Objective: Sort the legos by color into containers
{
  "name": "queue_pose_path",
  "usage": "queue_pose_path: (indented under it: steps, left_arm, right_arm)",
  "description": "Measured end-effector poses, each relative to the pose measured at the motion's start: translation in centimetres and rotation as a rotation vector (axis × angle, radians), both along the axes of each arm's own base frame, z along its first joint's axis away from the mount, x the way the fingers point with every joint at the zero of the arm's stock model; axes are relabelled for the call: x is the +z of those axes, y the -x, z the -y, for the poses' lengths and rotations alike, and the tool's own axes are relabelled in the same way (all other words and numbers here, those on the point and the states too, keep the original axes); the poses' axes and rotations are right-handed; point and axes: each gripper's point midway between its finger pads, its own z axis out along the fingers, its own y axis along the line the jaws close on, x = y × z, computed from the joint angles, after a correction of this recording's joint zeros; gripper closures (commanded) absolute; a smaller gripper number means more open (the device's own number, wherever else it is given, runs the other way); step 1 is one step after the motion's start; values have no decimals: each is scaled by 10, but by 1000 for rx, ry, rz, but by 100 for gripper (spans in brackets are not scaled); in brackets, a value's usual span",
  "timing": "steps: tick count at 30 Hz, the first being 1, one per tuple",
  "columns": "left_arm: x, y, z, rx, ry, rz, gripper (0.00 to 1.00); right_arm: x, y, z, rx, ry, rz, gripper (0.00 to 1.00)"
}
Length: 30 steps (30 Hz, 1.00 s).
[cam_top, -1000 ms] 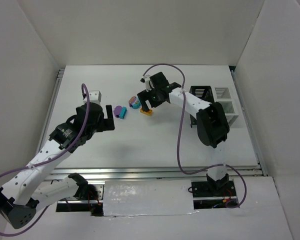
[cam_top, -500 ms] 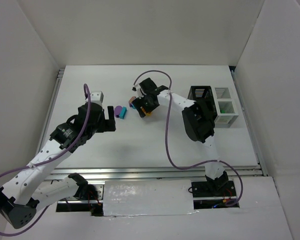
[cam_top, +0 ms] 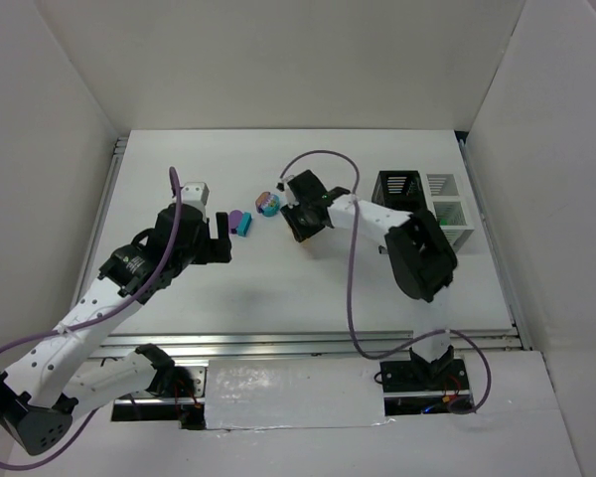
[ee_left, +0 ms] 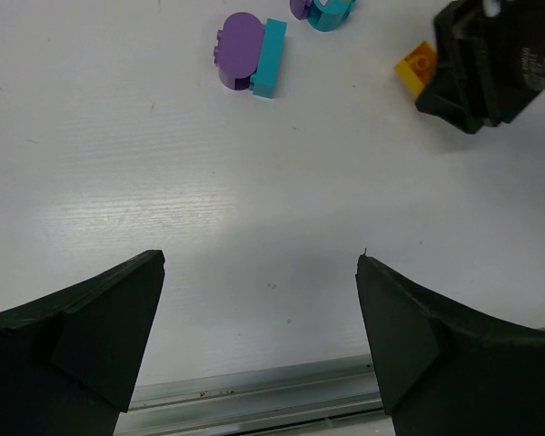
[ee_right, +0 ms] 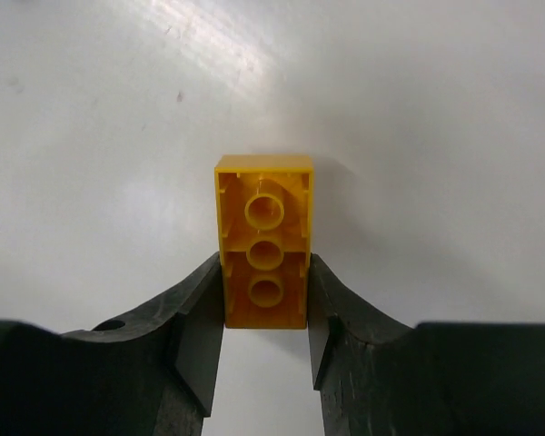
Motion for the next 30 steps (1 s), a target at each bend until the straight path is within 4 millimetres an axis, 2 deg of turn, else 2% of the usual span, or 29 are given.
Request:
queue_pose_path:
  steps: [3, 8, 10, 11, 13, 14, 16, 18, 19, 24, 27, 30]
  left_arm:
    - [1, 0, 0, -1, 5, 2, 0]
    - [1, 1, 0, -5, 13, 3, 0]
    - [1, 2, 1, -9, 18, 5, 0]
    - [2, 2, 1, -10, 19, 6, 0]
    - [3, 3, 1, -13, 26, 10, 1]
    - [4, 3, 1, -14, 29, 13, 0]
    - [6, 4, 1, -18, 36, 19, 0]
    - [8, 4, 1, -20, 41, 24, 1]
    - [9, 4, 1, -21, 44, 27, 0]
    - [10, 5, 1, -20, 45, 30, 1]
    - [8, 5, 1, -21, 43, 26, 1]
    - [7, 5, 1, -21, 42, 24, 0]
  right_arm:
    - [42, 26, 16, -58, -82, 54, 86]
    - [166, 38, 54, -229, -319, 347, 82]
    - [204, 40, 85, -330, -390, 457, 82]
    - [217, 40, 105, -398, -416, 500, 82]
    - [228, 39, 145, -520, -426, 550, 82]
    - [228, 36, 168, -596, -417, 567, 83]
    - [219, 30, 200, -714, -385, 566, 83]
    - [198, 25, 229, -829, -322, 535, 82]
    - [187, 23, 237, -863, -296, 511, 82]
    - [144, 19, 253, -954, -202, 407, 80]
    - [129, 17, 258, -982, -172, 372, 78]
    - [124, 16, 260, -996, -159, 359, 72]
